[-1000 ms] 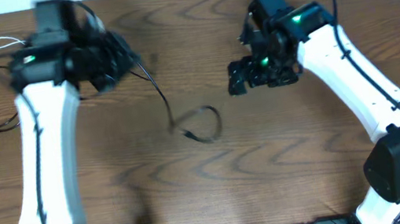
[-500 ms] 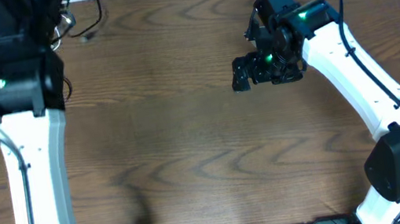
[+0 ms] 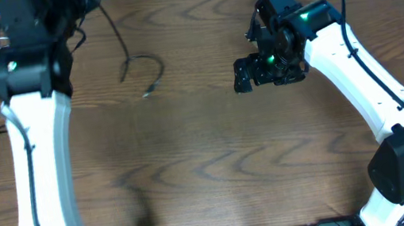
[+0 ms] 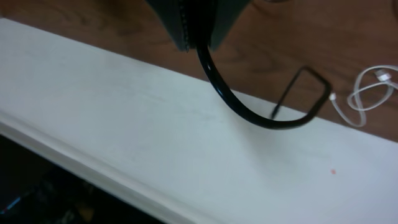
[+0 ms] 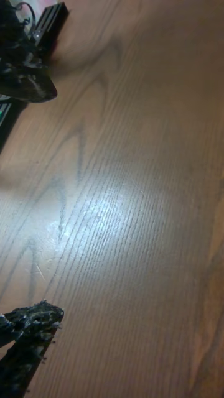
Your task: Untangle cables
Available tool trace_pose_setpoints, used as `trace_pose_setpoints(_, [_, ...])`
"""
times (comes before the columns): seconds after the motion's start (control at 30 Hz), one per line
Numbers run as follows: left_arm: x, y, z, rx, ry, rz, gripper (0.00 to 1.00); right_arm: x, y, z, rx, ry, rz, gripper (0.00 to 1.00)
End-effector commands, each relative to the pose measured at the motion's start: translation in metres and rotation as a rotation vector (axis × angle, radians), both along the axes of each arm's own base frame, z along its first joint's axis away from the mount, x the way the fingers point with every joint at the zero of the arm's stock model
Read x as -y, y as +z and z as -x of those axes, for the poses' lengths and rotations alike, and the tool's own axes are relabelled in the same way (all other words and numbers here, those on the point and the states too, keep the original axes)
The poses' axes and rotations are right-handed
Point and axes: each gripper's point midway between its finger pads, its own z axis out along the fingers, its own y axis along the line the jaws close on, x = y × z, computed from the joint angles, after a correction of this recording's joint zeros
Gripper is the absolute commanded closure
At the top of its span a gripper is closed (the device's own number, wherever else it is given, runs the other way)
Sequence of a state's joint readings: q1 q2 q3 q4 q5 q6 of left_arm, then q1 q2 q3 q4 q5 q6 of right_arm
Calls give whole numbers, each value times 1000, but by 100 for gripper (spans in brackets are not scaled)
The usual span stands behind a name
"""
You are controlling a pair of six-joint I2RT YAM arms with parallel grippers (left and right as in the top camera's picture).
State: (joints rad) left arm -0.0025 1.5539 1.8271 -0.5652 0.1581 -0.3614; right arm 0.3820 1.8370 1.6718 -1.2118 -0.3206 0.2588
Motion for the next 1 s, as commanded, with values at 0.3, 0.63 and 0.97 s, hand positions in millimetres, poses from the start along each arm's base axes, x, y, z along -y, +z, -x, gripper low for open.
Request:
trace_pose_setpoints(0.3, [-172,33,140,-93,804,-254,93,-24,10,11,39,81,-13,1])
trace_pose_setpoints(0.63, [-280,30,206,-173,1277,-344,93,-39,10,20,42,127,-15,1])
trace_pose_setpoints(0.97, [-361,-29,235,-275,1559,-202,93,-45,10,23,46,144,-15,1])
